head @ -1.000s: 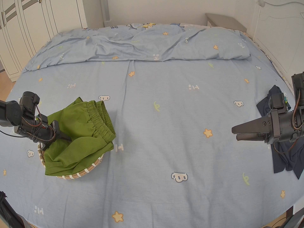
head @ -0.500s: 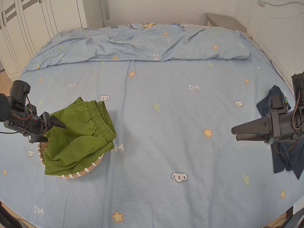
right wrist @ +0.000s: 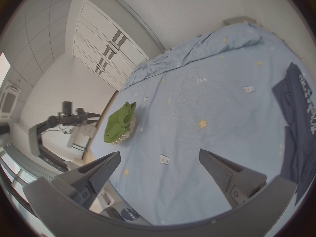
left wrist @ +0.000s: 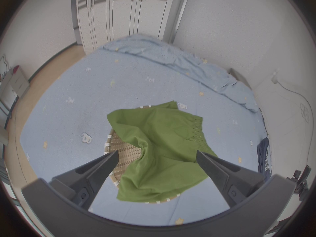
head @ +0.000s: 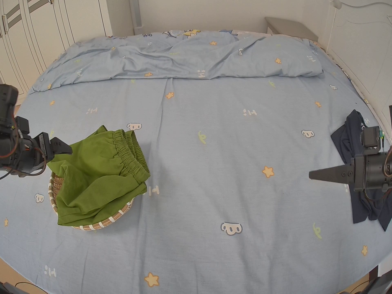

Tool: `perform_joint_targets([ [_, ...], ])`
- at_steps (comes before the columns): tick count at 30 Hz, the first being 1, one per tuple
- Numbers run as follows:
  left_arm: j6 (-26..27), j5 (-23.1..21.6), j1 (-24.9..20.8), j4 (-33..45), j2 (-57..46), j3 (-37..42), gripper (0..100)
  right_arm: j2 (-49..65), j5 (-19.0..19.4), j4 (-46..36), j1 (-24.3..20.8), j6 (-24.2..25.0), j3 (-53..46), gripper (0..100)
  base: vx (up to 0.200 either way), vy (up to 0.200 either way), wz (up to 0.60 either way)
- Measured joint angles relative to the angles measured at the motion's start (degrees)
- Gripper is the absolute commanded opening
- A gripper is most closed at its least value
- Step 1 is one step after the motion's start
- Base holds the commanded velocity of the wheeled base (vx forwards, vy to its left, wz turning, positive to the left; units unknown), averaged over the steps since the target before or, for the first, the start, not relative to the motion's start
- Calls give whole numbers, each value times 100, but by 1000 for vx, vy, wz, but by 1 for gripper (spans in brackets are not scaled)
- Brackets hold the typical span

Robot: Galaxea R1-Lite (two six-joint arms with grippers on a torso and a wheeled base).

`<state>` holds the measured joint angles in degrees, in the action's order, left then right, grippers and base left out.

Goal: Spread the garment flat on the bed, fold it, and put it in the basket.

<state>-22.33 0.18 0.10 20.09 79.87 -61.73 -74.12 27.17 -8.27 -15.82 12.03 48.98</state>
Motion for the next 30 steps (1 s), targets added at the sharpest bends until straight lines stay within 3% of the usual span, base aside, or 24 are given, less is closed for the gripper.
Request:
perform_joint_targets([
  [3, 20, 514, -401, 7, -905, 336, 100, 579, -462, 50, 4, -268, -480, 100, 0, 0, 0],
  [14, 137, 1826, -1151, -102, -3489, 1631, 100, 2994, -928, -88, 78, -453, -1922, 100, 0, 0, 0],
  [24, 402, 1774, -494, -628, -6000, 3360, 100, 5326, -1079, -974, 425, -311, -2738, 100, 0, 0, 0],
  [30, 912, 1512, -249, -1440, -7128, 4586, 100, 6164, -1201, -1172, 653, -301, -3020, 100, 0, 0, 0],
])
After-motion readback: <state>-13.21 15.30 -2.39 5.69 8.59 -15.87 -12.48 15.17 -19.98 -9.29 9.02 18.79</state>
